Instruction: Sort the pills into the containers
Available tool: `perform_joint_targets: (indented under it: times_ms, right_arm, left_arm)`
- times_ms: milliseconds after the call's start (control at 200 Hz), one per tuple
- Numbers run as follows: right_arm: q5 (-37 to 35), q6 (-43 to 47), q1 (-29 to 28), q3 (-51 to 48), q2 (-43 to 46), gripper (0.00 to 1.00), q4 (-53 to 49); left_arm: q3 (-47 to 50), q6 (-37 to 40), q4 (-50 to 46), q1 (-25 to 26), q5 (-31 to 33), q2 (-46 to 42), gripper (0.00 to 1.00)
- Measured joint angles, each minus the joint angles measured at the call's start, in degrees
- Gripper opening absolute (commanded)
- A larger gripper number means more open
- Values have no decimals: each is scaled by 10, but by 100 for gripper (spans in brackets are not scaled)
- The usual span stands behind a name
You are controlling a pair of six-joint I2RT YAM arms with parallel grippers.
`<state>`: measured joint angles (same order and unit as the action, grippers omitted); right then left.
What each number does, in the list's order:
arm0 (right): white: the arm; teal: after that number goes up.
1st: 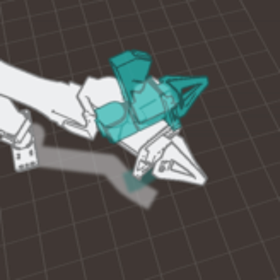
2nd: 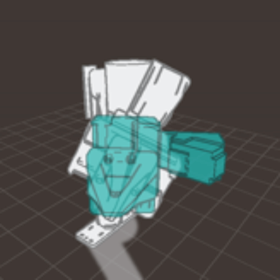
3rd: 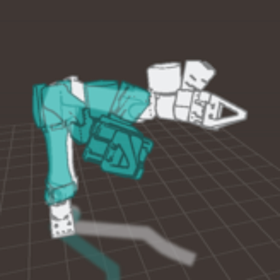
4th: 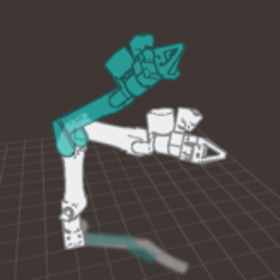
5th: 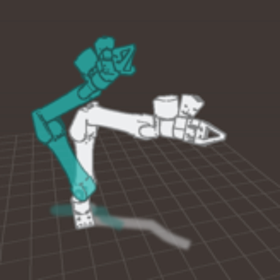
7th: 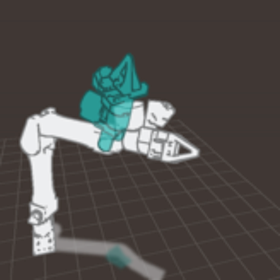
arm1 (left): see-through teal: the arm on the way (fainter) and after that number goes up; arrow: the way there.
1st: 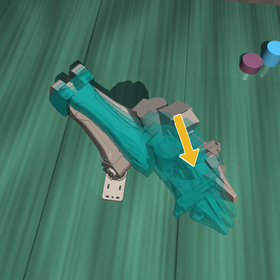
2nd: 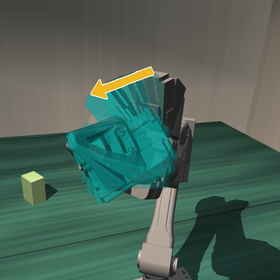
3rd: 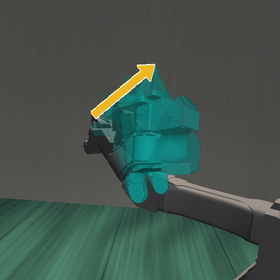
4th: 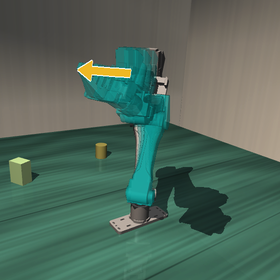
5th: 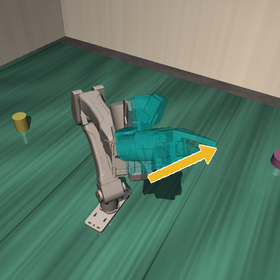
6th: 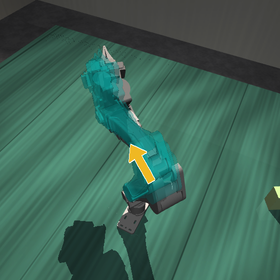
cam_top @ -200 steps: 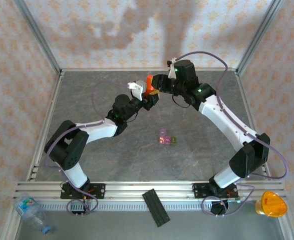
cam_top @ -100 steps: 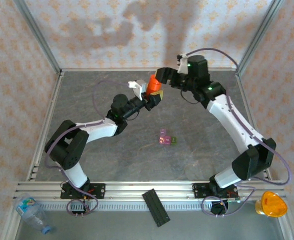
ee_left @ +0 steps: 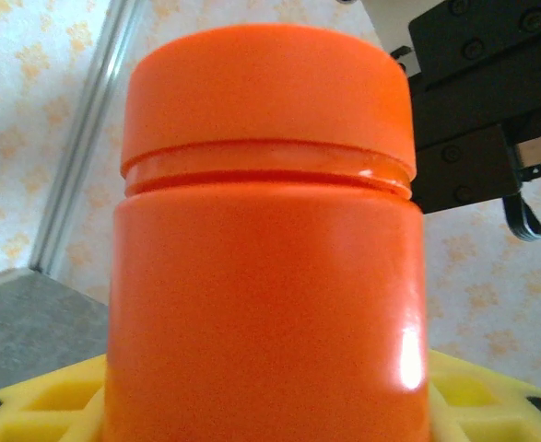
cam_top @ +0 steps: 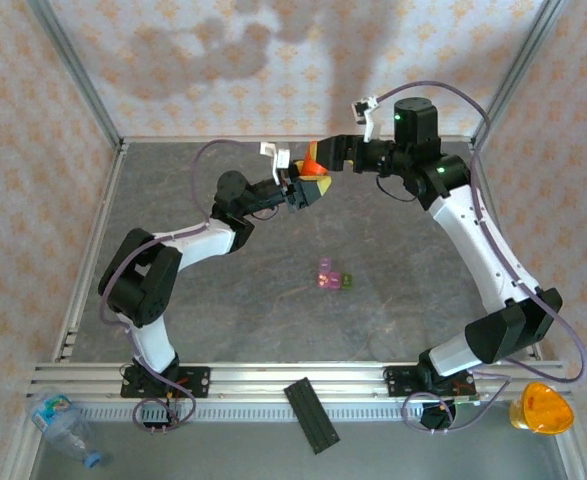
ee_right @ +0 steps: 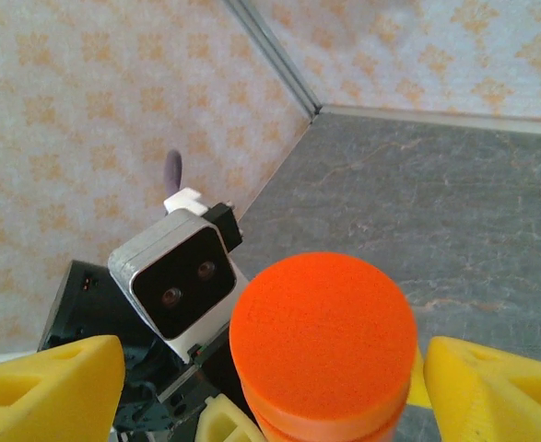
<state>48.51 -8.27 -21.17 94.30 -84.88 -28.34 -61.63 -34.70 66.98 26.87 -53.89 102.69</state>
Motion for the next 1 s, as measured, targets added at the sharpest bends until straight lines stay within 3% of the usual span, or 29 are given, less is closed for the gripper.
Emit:
perform_joint_targets:
  times_ms: [335, 711, 1001]
  right_arm:
    - [17, 10, 2, 1, -14, 70, -15]
    - [17, 2, 7, 1, -16, 48, -9]
    - [16, -12, 9, -1, -21, 39, 12]
  left_arm:
    - [-3, -30, 11, 0, -27, 7, 0]
    - [-7, -38, 18, -1, -30, 8, 0]
    - [-18, -47, 19, -5, -31, 14, 0]
